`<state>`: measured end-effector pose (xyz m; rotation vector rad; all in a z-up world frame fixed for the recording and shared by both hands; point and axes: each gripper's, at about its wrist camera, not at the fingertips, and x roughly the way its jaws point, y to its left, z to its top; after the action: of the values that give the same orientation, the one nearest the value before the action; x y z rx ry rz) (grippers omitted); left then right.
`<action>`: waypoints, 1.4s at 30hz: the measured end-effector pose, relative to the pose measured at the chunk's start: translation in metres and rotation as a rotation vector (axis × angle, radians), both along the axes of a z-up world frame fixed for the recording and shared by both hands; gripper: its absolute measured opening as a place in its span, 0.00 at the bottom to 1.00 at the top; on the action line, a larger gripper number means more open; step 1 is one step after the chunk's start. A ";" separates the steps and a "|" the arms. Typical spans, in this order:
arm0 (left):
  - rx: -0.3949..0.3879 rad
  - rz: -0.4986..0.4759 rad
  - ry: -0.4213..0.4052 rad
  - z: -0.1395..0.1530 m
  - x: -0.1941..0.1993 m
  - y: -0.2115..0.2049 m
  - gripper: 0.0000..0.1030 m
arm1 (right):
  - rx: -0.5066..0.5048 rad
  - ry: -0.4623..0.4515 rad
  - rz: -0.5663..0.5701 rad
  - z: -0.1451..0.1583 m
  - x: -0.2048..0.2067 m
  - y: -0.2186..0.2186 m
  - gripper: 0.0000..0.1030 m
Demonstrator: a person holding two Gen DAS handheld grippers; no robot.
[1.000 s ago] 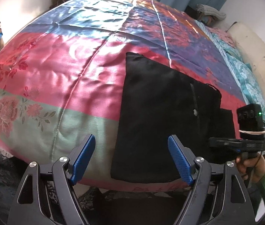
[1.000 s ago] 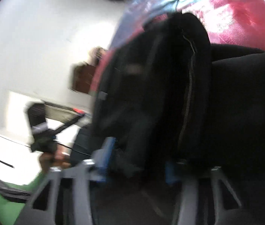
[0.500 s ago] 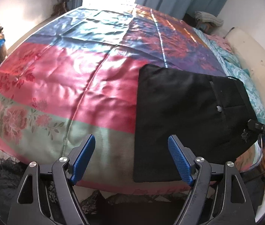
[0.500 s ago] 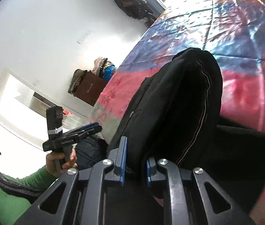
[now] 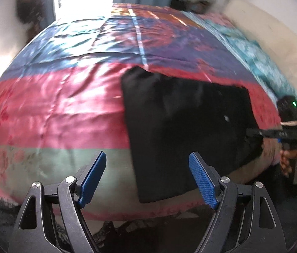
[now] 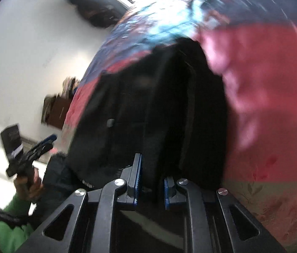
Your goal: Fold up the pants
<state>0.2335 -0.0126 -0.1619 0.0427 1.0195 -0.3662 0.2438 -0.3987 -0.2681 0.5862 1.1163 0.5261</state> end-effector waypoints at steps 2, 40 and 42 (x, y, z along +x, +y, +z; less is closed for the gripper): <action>0.039 -0.059 -0.007 -0.006 -0.005 -0.016 0.80 | 0.045 -0.022 -0.043 -0.006 -0.005 -0.004 0.17; 0.138 -0.077 0.042 -0.050 -0.019 -0.055 0.90 | -0.494 -0.145 -0.041 0.037 -0.061 0.067 0.13; 0.147 -0.111 0.012 -0.045 -0.027 -0.056 0.91 | -0.461 -0.130 -0.075 0.041 -0.070 0.062 0.12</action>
<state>0.2061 -0.0684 -0.2069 0.2302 1.0573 -0.3920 0.1737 -0.3369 -0.2276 0.1882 1.0425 0.2242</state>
